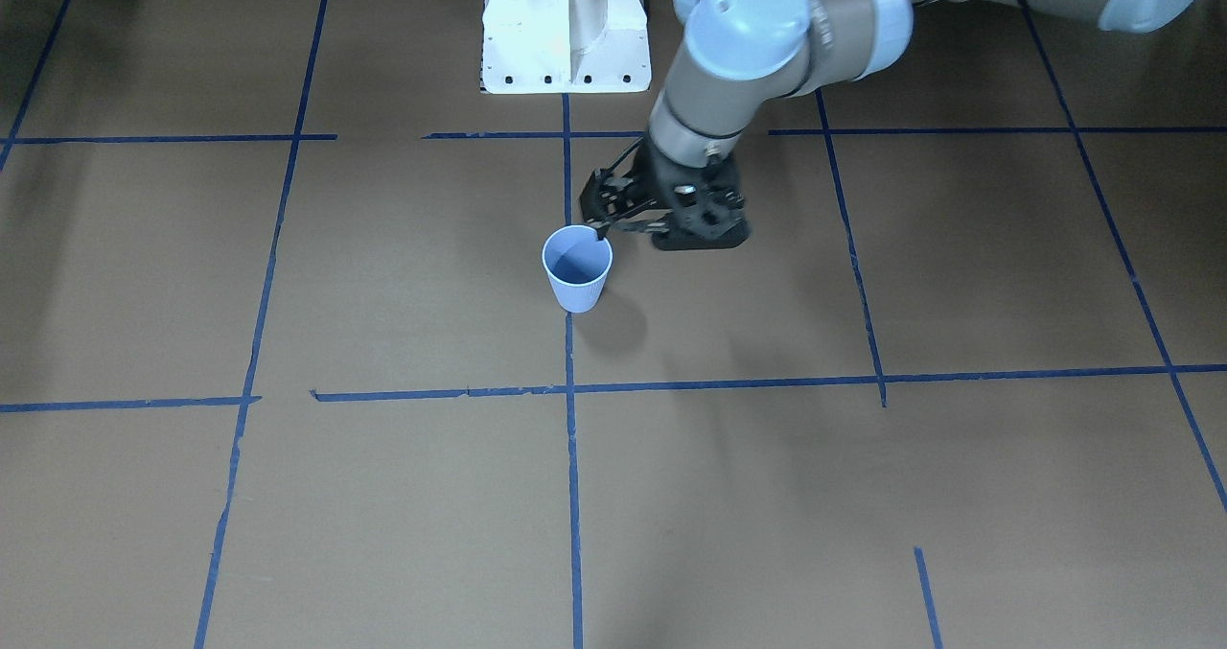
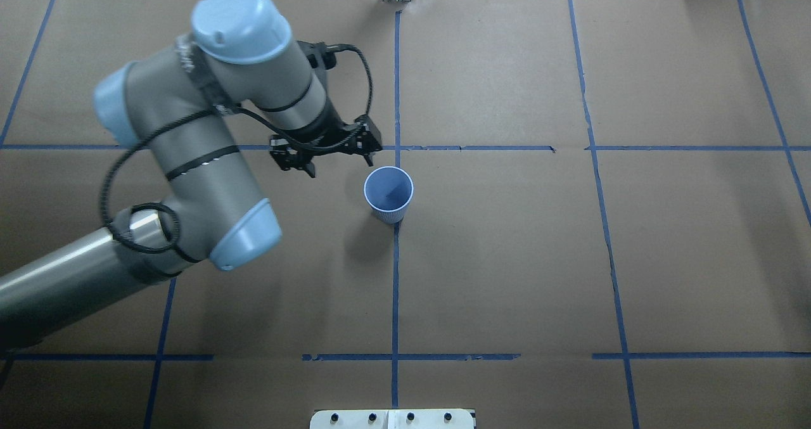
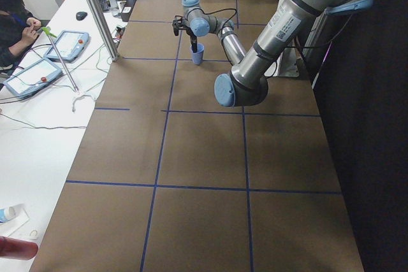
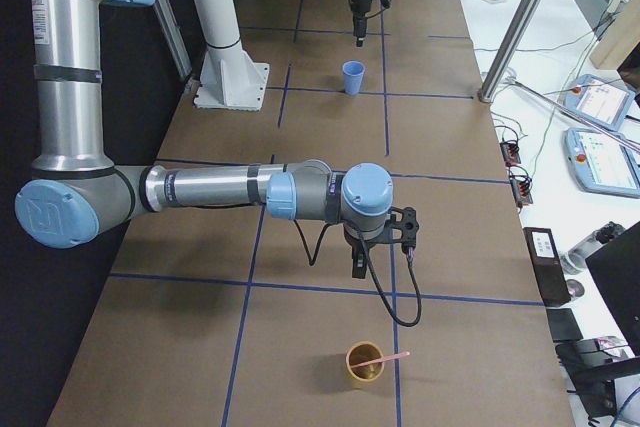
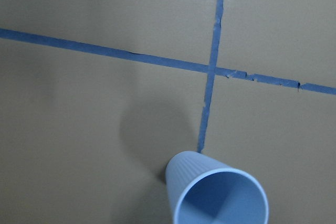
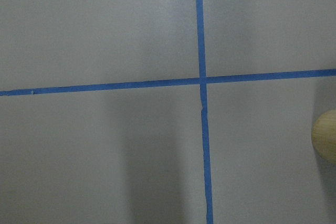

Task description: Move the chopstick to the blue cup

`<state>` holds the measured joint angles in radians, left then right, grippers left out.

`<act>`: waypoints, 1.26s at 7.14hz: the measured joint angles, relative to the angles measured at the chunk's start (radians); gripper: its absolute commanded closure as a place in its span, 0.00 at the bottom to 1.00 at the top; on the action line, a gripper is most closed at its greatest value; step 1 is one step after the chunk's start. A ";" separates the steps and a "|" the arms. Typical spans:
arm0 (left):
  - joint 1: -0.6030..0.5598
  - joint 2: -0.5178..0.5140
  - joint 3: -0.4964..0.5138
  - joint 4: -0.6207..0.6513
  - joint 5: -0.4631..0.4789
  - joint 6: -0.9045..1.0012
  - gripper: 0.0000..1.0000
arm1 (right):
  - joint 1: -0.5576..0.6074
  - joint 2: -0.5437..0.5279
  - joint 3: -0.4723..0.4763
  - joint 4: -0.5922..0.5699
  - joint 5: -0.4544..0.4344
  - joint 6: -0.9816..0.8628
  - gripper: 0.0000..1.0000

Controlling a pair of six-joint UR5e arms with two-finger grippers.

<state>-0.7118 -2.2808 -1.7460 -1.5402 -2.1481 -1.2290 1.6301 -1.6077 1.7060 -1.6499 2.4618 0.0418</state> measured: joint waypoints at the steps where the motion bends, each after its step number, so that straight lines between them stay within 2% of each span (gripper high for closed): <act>1: -0.026 0.052 -0.069 0.048 -0.008 0.071 0.00 | 0.023 -0.003 -0.022 0.005 -0.002 -0.032 0.00; 3: -0.069 0.120 -0.126 0.078 -0.012 0.168 0.00 | 0.101 0.004 -0.119 0.058 -0.004 -0.099 0.00; 6: -0.110 0.185 -0.179 0.083 -0.014 0.209 0.00 | 0.143 0.058 -0.390 0.366 -0.028 -0.109 0.00; 9: -0.119 0.202 -0.192 0.083 -0.013 0.222 0.00 | 0.141 0.145 -0.527 0.410 -0.095 -0.115 0.00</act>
<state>-0.8308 -2.0792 -1.9382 -1.4573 -2.1615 -1.0071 1.7712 -1.4624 1.1788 -1.2402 2.3672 -0.0736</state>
